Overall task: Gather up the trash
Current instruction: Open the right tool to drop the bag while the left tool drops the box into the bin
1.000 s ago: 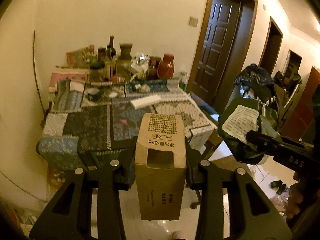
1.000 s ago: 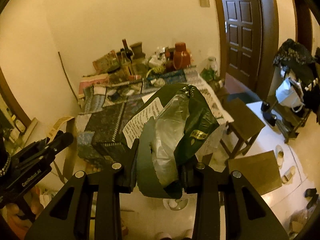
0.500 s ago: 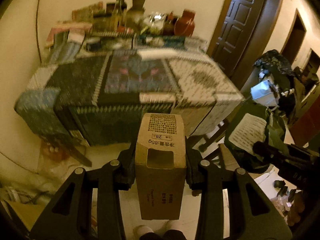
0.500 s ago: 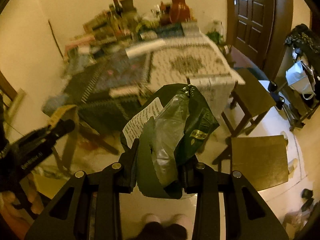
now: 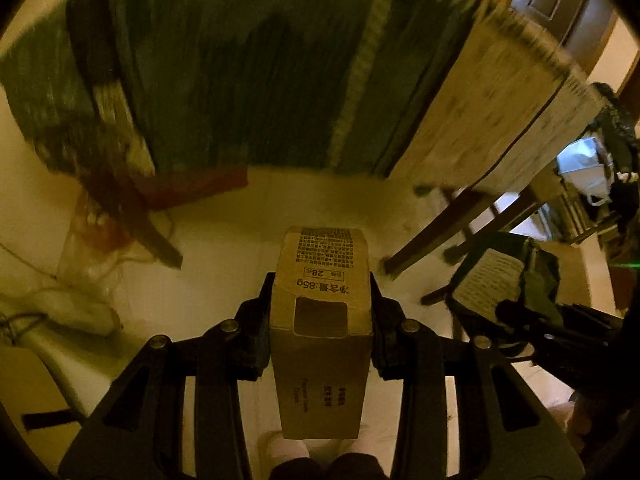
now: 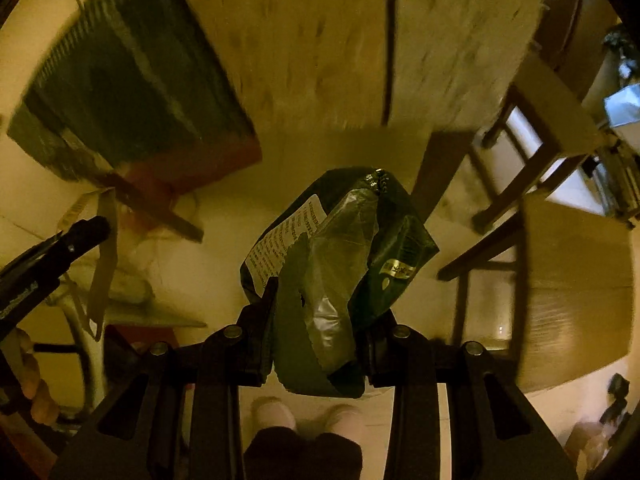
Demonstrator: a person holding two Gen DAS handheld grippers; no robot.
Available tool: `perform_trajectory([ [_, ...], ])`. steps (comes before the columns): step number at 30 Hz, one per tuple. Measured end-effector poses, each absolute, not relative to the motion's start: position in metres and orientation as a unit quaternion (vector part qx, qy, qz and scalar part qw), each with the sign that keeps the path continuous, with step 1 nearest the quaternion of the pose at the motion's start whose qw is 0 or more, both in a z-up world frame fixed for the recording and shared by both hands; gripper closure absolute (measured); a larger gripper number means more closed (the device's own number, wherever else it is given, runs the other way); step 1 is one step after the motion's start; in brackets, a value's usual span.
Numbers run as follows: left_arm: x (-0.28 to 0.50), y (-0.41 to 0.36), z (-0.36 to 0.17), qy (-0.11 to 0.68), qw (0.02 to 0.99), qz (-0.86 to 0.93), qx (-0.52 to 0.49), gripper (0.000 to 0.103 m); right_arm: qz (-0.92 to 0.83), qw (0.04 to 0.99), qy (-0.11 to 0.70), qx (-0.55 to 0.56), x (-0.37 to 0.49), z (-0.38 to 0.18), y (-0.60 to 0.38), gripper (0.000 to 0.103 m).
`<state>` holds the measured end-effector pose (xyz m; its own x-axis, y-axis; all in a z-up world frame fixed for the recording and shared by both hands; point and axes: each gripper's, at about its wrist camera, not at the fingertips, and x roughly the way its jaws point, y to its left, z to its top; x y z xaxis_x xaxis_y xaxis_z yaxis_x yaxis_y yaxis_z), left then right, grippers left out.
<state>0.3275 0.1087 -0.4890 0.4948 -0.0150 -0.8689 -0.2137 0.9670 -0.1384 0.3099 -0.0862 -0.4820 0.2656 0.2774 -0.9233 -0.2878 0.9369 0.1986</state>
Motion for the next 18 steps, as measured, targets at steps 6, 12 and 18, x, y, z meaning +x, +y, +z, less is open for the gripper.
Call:
perform_trajectory([
  [6,0.319,0.115,-0.549,0.518,0.844,0.071,-0.122,0.065,0.209,0.775,0.596,-0.022,0.307,-0.55,-0.054,0.07],
  [12,0.316,0.118,-0.585,0.529,0.836,0.069,-0.13,0.065,0.217,0.766,0.604,-0.038,0.312,-0.592,-0.041,0.046],
  [18,0.322,0.115,-0.604,0.548,0.824,0.056,-0.135,0.065,0.218,0.742,0.634,-0.016,0.315,-0.613,-0.046,0.043],
])
